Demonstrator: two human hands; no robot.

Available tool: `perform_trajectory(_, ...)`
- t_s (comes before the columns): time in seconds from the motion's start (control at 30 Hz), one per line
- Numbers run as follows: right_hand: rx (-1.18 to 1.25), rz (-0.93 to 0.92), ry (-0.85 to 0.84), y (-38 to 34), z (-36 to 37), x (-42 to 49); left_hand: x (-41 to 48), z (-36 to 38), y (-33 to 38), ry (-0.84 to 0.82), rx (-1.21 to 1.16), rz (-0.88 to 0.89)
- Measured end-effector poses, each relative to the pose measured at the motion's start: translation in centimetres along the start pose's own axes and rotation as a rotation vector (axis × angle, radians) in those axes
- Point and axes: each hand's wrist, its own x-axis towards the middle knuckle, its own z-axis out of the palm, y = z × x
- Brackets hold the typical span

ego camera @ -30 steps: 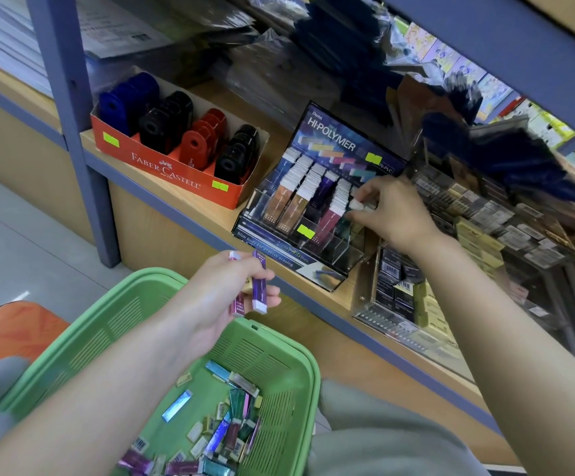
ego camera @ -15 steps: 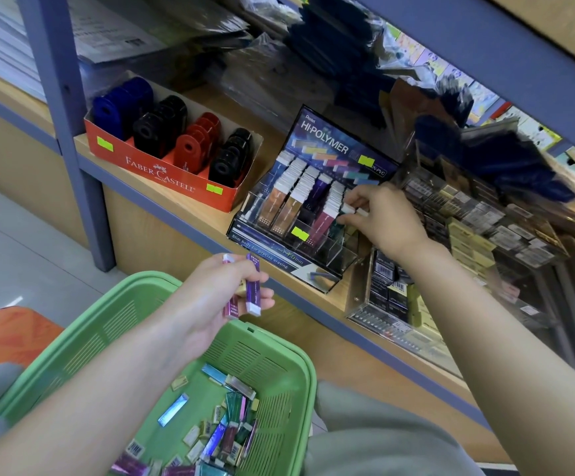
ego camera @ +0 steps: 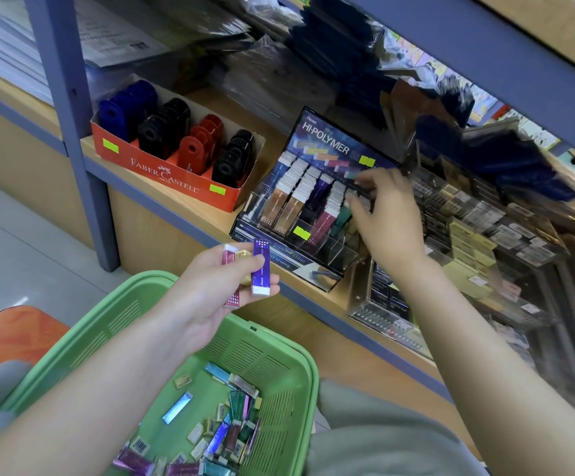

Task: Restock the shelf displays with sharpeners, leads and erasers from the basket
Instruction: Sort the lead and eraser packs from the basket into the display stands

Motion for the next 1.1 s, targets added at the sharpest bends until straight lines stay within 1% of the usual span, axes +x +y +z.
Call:
perform_trajectory(0.03, 0.117, 0.023, 0.045, -1.0, -0.4, -0.8, -0.1, 0.0, 0.1, -0.003, -0.003, 0.006)
perform_trajectory(0.1, 0.284, 0.054, 0.066, -3.2, -0.9, -2.6, -0.3, 0.0, 0.3, -0.005, -0.009, 0.022)
perform_trajectory(0.17, 0.385, 0.087, 0.005, -4.8, -0.9, -4.2, -0.4, 0.0, 0.3, -0.010, -0.001, 0.041)
perform_trajectory(0.2, 0.434, 0.122, -0.078, -5.4, -0.7, -4.8, -0.4, -0.1, 0.3, -0.017, 0.009, 0.049)
perform_trajectory(0.3, 0.571, 0.223, -0.414, -6.7, 0.2, -6.3, -0.3, -0.2, -0.1, -0.053, 0.055, 0.078)
perform_trajectory(0.33, 0.625, 0.238, -0.480, -6.9, 0.5, -6.6, -0.3, -0.3, -0.2, -0.065, 0.078, 0.090)
perform_trajectory(0.37, 0.679, 0.247, -0.511, -7.1, 0.7, -6.8, -0.3, -0.3, -0.3, -0.073, 0.105, 0.101)
perform_trajectory(0.43, 0.772, 0.282, -0.517, -7.1, 0.9, -7.1, -0.2, -0.4, -0.5, -0.078, 0.156, 0.118)
perform_trajectory(0.47, 0.802, 0.305, -0.494, -7.0, 1.1, -7.2, -0.2, -0.4, -0.5, -0.077, 0.167, 0.119)
perform_trajectory(0.57, 0.984, 0.447, -0.375, -7.0, 0.9, -7.1, -0.1, -0.5, -0.5, -0.037, 0.154, 0.091)
perform_trajectory(0.6, 1.044, 0.483, -0.325, -7.0, 0.6, -6.9, 0.0, -0.5, -0.4, -0.016, 0.150, 0.081)
perform_trajectory(0.63, 1.054, 0.489, -0.272, -6.9, 0.2, -6.6, 0.0, -0.4, -0.4, -0.001, 0.148, 0.074)
perform_trajectory(0.7, 0.910, 0.431, -0.185, -5.9, -0.2, -5.9, 0.0, -0.3, -0.3, 0.003, 0.145, 0.067)
perform_trajectory(0.8, 0.614, 0.357, -0.117, -3.8, -0.3, -4.2, -0.1, 0.0, 0.0, -0.002, 0.125, 0.061)
perform_trajectory(0.93, 0.452, 0.297, 0.062, -1.8, -0.6, -0.8, 0.1, 0.1, 0.3, 0.024, 0.051, 0.018)
perform_trajectory(0.97, 0.398, 0.271, 0.085, -1.4, -0.6, 0.1, 0.1, 0.1, 0.4, 0.027, 0.027, 0.012)
perform_trajectory(1.03, 0.315, 0.234, 0.070, -0.8, -0.1, 1.7, 0.1, 0.0, 0.6, 0.033, 0.006, 0.020)
perform_trajectory(1.1, 0.234, 0.195, 0.003, -0.4, 0.3, 2.9, 0.1, -0.1, 0.6, 0.028, 0.018, 0.041)
